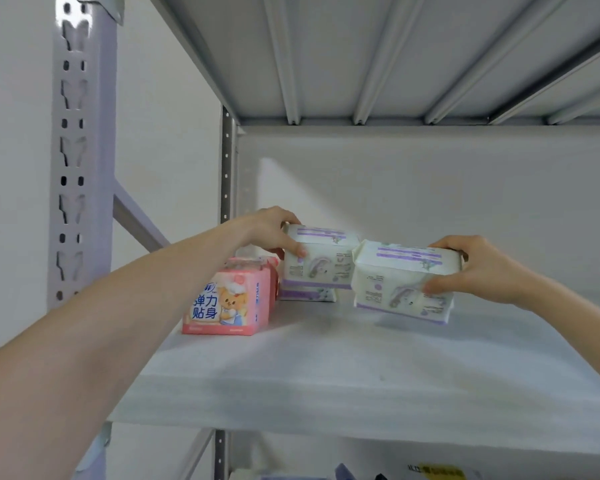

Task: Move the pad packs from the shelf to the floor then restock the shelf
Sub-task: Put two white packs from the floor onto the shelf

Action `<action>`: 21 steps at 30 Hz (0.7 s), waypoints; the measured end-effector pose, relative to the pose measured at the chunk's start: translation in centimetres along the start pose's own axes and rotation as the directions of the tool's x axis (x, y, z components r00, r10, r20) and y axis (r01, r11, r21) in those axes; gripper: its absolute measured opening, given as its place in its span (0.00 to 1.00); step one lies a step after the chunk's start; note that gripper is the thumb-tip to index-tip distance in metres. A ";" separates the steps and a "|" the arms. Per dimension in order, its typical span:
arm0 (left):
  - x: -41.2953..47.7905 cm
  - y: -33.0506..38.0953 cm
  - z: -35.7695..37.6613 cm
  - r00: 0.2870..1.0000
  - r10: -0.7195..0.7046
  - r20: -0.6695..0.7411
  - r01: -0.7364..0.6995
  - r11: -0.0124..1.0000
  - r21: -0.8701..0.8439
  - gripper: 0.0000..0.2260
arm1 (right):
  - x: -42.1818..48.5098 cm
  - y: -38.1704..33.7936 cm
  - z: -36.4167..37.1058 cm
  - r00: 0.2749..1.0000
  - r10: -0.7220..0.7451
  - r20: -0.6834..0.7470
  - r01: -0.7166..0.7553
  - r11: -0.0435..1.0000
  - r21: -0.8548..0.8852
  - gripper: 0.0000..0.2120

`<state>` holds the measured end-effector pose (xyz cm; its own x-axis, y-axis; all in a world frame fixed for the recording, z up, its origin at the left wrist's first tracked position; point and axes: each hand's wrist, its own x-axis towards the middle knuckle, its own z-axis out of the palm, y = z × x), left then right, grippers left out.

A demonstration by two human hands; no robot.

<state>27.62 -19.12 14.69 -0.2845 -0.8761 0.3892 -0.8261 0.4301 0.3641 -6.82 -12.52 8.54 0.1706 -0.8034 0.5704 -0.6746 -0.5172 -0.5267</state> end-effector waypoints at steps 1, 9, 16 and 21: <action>0.7 -0.4 0.2 1.000 -0.005 0.013 0.005 1.000 0.014 0.27 | 0.7 0.1 0.2 1.000 -0.002 0.013 0.002 1.000 -0.010 0.21; 5.1 -3.1 2.3 0.988 -0.087 0.128 0.076 0.993 0.086 0.25 | 4.8 1.1 2.1 0.986 0.018 0.169 -0.014 1.000 -0.025 0.19; 6.3 -3.9 3.6 0.978 -0.091 0.190 0.038 0.963 0.265 0.26 | 6.4 2.6 3.2 0.955 0.078 0.285 -0.091 0.995 0.032 0.19; 6.1 -4.2 3.4 0.956 -0.169 0.241 0.072 0.929 0.364 0.30 | 6.5 3.2 3.5 0.938 0.104 0.331 -0.137 0.987 0.080 0.20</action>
<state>27.67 -27.03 12.66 -0.2501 -0.9624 0.1063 -0.9646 0.2572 0.0584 -5.34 -20.47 8.38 0.3277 -0.9048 0.2717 -0.6323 -0.4238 -0.6485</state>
